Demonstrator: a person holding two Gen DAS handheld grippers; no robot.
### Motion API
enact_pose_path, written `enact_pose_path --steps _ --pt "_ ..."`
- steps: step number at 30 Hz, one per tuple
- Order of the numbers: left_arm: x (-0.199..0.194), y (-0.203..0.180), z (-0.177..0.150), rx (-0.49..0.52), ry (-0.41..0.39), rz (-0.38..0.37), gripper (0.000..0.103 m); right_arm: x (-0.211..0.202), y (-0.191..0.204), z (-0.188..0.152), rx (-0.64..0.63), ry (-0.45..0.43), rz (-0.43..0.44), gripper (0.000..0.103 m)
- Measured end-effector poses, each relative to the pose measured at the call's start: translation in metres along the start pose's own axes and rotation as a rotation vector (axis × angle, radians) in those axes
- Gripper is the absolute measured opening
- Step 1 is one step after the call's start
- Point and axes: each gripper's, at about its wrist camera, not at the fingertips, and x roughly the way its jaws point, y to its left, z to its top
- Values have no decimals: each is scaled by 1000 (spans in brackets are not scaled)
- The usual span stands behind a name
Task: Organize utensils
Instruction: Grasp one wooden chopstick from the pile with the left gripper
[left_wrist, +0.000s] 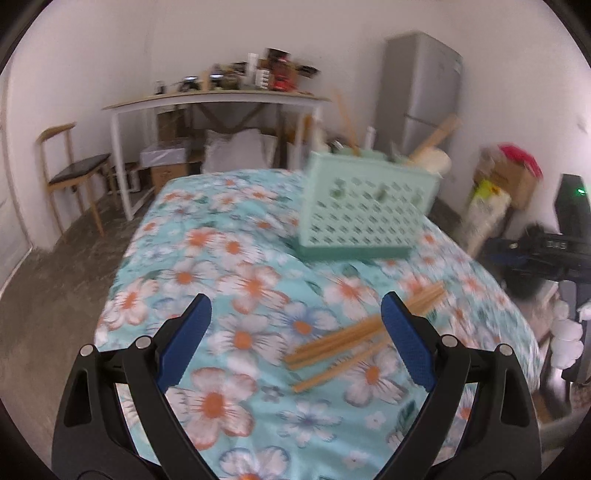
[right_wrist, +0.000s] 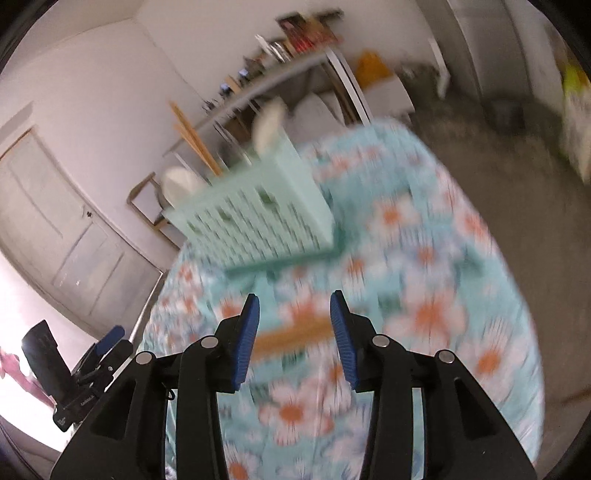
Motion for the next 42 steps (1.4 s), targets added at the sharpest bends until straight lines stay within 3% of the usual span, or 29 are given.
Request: enact_pose_path --steps 4,12,15,18,22,25,35,39,42 --pt "13 -43 -11 195 34 -26 84 18 -22 -19 101 70 14 39" --pt "45 -109 -31 520 98 -42 48 26 -44 -30 194 120 56 39" --pt "56 -117 -34 581 128 -36 31 24 -47 -31 203 119 64 39" --pt "69 -122 -34 627 156 -23 20 24 -50 -31 218 116 75 39" --pt "86 -135 -42 732 190 1 13 26 -56 -35 246 121 90 39" --pt "89 -141 -50 804 171 19 11 24 -57 -35 248 119 89 39" --pt "69 -141 -59 816 191 -32 8 20 -60 -35 255 118 92 39" --pt "61 -130 -55 696 260 -85 9 20 -56 -35 246 118 94 39" --pt "57 -116 -47 569 308 -159 17 22 -55 -35 248 123 93 39"
